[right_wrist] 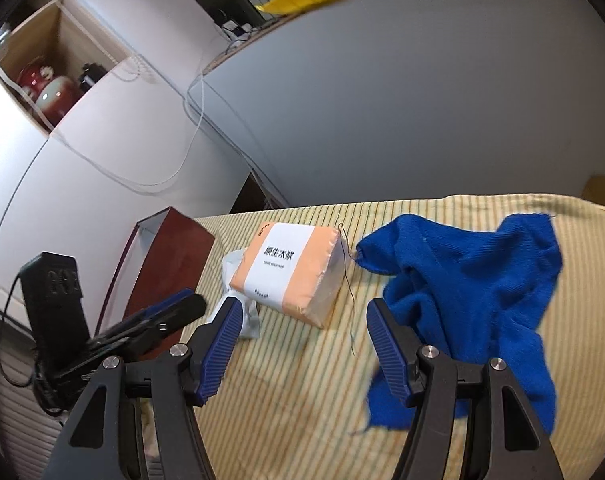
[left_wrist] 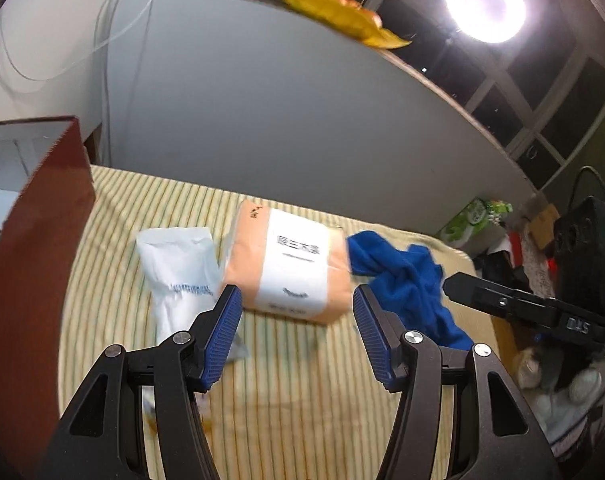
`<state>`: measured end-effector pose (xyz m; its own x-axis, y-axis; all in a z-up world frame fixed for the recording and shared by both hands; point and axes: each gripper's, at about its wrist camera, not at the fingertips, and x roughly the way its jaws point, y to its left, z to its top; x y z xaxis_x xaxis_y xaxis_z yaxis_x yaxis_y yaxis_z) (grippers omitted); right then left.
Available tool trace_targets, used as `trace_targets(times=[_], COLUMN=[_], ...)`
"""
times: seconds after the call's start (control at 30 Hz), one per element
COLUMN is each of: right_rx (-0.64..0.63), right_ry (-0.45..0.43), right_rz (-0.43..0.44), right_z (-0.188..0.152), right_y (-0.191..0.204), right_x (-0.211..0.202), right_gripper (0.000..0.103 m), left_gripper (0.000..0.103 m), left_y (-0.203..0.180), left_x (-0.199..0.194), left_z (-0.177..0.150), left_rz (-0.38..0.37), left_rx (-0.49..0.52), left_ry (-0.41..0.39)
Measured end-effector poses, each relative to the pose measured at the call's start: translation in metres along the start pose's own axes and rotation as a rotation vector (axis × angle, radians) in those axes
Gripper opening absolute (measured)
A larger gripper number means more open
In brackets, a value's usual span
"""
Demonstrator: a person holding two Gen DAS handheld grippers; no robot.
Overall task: Organize soft objects
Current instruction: 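Close the right gripper on the orange-and-white tissue pack and lift it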
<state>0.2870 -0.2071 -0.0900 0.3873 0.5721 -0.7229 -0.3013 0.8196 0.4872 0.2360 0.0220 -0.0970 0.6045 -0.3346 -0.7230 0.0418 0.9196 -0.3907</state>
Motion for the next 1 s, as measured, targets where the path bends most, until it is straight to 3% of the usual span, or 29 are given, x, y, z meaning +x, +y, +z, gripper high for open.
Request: trace_targets(times=[0.27,0.6,1.0], right_rx=[0.072,0.131,0.143], right_ry=[0.059,0.114,0.142], right_rz=[0.021,0.024,0.027], right_z=[0.019,0.021,0.022], right_y=[-0.01,-0.017,-0.015], right_x=[0.048,0.088,0.105], right_gripper=[0.053,0.046,0.034], left_gripper=[0.057,0.057,0.055], left_y=[0.015,0.023,0.016], left_x=[0.033,0.049,0.06], left_z=[0.011,0.015,0.013], left_rz=[0.083,0.071,0.049], left_rx=[0.003,-0.004,0.025], left_ry=[0.047,0.087,0.104])
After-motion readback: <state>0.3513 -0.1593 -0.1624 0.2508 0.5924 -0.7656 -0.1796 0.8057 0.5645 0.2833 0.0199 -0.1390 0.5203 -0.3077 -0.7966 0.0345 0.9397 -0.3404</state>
